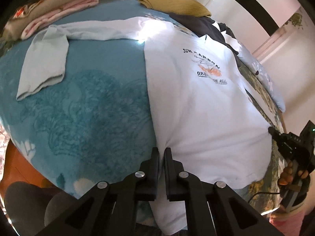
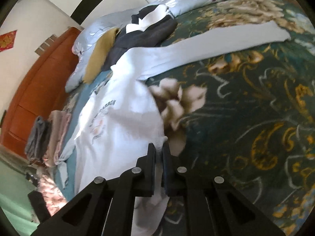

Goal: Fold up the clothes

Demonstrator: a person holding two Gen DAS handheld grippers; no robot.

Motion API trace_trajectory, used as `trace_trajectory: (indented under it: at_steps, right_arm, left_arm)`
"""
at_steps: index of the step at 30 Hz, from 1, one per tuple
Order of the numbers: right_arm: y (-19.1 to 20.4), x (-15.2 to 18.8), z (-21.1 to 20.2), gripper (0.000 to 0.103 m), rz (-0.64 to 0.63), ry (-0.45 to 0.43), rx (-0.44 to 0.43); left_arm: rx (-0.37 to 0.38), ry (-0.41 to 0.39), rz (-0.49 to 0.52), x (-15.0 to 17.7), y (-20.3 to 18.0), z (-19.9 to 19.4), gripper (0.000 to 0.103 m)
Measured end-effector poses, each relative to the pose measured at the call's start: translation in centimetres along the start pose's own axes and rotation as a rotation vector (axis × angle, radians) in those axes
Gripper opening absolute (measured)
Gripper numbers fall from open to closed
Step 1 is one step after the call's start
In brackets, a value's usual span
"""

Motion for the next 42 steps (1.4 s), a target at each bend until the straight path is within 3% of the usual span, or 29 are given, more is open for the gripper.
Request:
trace_trajectory:
  at_steps: [9,13,18,19,20,21,30,36,42]
  right_arm:
    - [-1.5,3.0,-0.9,0.012,-0.028,0.059,0.010]
    - [-1.1,4.5,-0.3,0.027,-0.058,0.099,-0.014]
    - [0.2,5.2,0.9,0.027,-0.086,0.113,0.005]
    - [0.4,5.2,0.9,0.023,-0.090,0.112,0.013]
    - [0.4,5.3,0.8,0.005,-0.087,0.113,0.010]
    - [0.4,5.3,0.5,0.003,-0.079,0.109,0.010]
    - [-3.7,3.8,-7.4,0.003,0.012,-0.049,0.114]
    - [-6.2,5.6,-8.3,0.000,0.021,0.010,0.248]
    - [-8.3,5.9,-9.0,0.000,0.087,0.013,0.265]
  left_arm:
    - [0.024,-0.004,-0.037,0.3,0.9,-0.4,0.006]
    - [0.025,-0.007,-0.040,0.5,0.9,-0.6,0.006]
    - [0.025,-0.012,-0.042,0.7,0.9,-0.9,0.006]
    - [0.023,-0.012,-0.043,0.8,0.9,-1.1,0.006]
    - [0.025,-0.012,-0.045,0.8,1.0,-1.1,0.006]
    - [0.027,-0.012,-0.046,0.9,1.0,-1.1,0.006]
    - [0.045,-0.014,-0.062,1.0,1.5,-1.5,0.006]
    - [0.057,-0.015,-0.073,1.1,1.8,-1.8,0.006]
    - [0.084,0.022,-0.064,1.6,1.0,-1.4,0.006]
Point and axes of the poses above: each gripper's, at about its wrist camera, not at the fingertips, and z roughly the way its jaws point, y to its left, x to its underside, the point moved 3 cm from there along z, roughly the way its jaws point, and after that the axes turned 4 degrees about -y, right-handed, at the moved point
